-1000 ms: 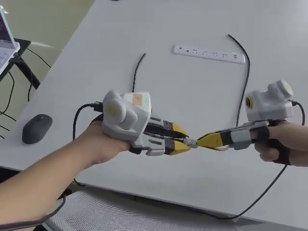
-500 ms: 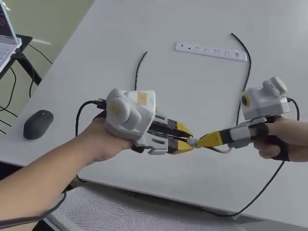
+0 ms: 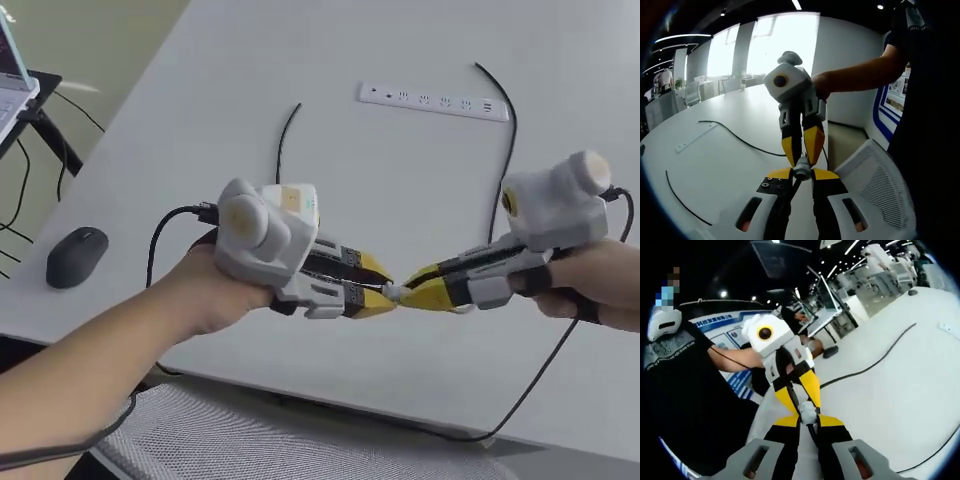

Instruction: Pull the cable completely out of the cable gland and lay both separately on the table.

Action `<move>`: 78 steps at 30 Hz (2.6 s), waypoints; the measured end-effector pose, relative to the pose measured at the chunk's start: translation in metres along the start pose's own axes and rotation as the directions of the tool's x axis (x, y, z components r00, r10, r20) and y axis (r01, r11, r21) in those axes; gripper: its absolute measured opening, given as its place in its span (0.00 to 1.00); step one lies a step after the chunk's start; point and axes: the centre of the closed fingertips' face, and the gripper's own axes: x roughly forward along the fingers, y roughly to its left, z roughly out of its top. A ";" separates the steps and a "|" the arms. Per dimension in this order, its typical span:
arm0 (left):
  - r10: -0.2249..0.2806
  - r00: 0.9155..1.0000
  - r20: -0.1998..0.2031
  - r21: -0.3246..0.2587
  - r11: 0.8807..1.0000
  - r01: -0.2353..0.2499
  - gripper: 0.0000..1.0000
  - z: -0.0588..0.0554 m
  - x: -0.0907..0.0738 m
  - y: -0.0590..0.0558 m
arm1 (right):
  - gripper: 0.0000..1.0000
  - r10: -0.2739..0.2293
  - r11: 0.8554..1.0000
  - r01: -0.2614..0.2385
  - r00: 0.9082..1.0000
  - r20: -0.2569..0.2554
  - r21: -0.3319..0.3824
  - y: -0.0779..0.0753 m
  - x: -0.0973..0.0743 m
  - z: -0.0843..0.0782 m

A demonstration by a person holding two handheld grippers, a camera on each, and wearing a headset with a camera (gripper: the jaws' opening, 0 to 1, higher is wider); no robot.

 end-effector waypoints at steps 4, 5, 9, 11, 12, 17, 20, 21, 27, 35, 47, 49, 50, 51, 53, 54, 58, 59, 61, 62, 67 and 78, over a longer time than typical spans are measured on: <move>0.008 1.000 0.026 -0.042 0.999 -0.007 0.15 0.003 -0.003 0.001 | 0.07 -0.093 0.986 0.093 0.996 0.005 -0.136 0.000 -0.002 0.004; 0.007 0.999 0.036 -0.056 0.998 -0.005 0.15 0.004 -0.004 0.001 | 0.07 -0.109 0.981 0.108 0.994 0.006 -0.163 0.001 -0.002 0.005; 0.004 0.998 0.055 -0.122 0.992 0.003 0.15 0.006 -0.005 0.001 | 0.07 -0.197 0.933 0.189 0.980 0.004 -0.307 0.003 -0.003 0.007; 0.007 0.998 0.056 -0.116 0.993 0.000 0.15 0.006 -0.005 0.002 | 0.08 -0.232 0.912 0.217 0.973 -0.002 -0.348 0.001 -0.003 0.006; 0.004 0.999 0.053 -0.115 0.993 0.002 0.15 0.006 -0.004 0.001 | 0.08 -0.248 0.887 0.225 0.969 -0.006 -0.404 0.001 -0.003 0.005; -0.004 0.999 0.035 -0.146 0.989 0.010 0.15 0.004 -0.003 0.000 | 0.07 -0.332 0.796 0.275 0.943 -0.009 -0.539 0.000 -0.001 0.003; 0.001 0.999 0.034 -0.163 0.987 0.004 0.15 0.004 -0.003 0.001 | 0.08 -0.369 0.749 0.302 0.930 0.008 -0.590 -0.004 -0.002 0.002; 0.005 0.999 0.036 -0.160 0.987 0.001 0.15 0.004 -0.004 0.002 | 0.08 -0.374 0.744 0.309 0.927 0.013 -0.593 -0.005 -0.002 0.003; 0.013 0.999 0.039 -0.169 0.986 -0.006 0.15 0.006 -0.006 0.005 | 0.08 -0.376 0.745 0.324 0.926 0.034 -0.583 -0.008 -0.005 0.008; 0.011 0.999 0.044 -0.121 0.993 -0.005 0.15 0.007 -0.005 0.003 | 0.09 -0.341 0.818 0.322 0.939 0.050 -0.477 -0.009 -0.006 0.006; -0.007 0.999 0.034 -0.031 0.999 0.008 0.15 0.008 -0.005 -0.005 | 0.14 -0.068 0.996 0.058 0.987 0.144 0.068 -0.005 -0.028 0.014; -0.013 0.999 0.036 -0.021 1.000 0.014 0.15 0.008 -0.005 -0.006 | 0.16 -0.018 0.993 0.000 0.989 0.146 0.122 -0.003 -0.028 0.015; -0.016 0.999 0.037 -0.013 1.000 0.017 0.15 0.008 -0.005 -0.007 | 0.19 0.016 0.988 -0.037 0.990 0.141 0.150 -0.001 -0.027 0.014; -0.018 0.999 0.035 -0.005 1.000 0.018 0.15 0.008 -0.005 -0.008 | 0.21 0.043 0.983 -0.067 0.989 0.140 0.172 0.001 -0.026 0.014; -0.024 0.999 0.035 0.010 1.000 0.024 0.15 0.009 -0.004 -0.010 | 0.21 0.075 0.977 -0.099 0.989 0.131 0.188 0.000 -0.022 0.012; -0.025 0.999 0.035 0.010 1.000 0.025 0.15 0.009 -0.004 -0.010 | 0.20 0.092 0.970 -0.119 0.987 0.132 0.214 -0.001 -0.020 0.011; -0.026 0.999 0.030 0.020 0.999 0.026 0.15 0.010 -0.002 -0.010 | 0.21 0.123 0.958 -0.147 0.986 0.110 0.245 0.000 -0.013 0.005; -0.026 0.999 0.028 0.024 0.999 0.025 0.15 0.010 -0.002 -0.010 | 0.21 0.124 0.958 -0.144 0.988 0.097 0.246 0.000 -0.012 0.003; -0.026 0.999 0.025 0.027 0.999 0.025 0.15 0.010 -0.002 -0.010 | 0.20 0.130 0.959 -0.149 0.987 0.091 0.242 0.001 -0.011 0.000; -0.027 0.999 0.025 0.028 0.999 0.026 0.15 0.010 -0.002 -0.010 | 0.20 0.132 0.958 -0.151 0.987 0.093 0.245 0.001 -0.009 0.000; -0.030 0.999 0.027 0.030 0.999 0.029 0.15 0.011 -0.001 -0.009 | 0.16 0.157 0.955 -0.174 0.984 0.087 0.242 0.007 -0.005 -0.002; -0.031 0.999 0.019 0.021 0.999 0.031 0.15 0.007 -0.001 -0.010 | 0.08 0.144 0.975 -0.156 0.986 0.084 0.160 0.009 -0.003 -0.002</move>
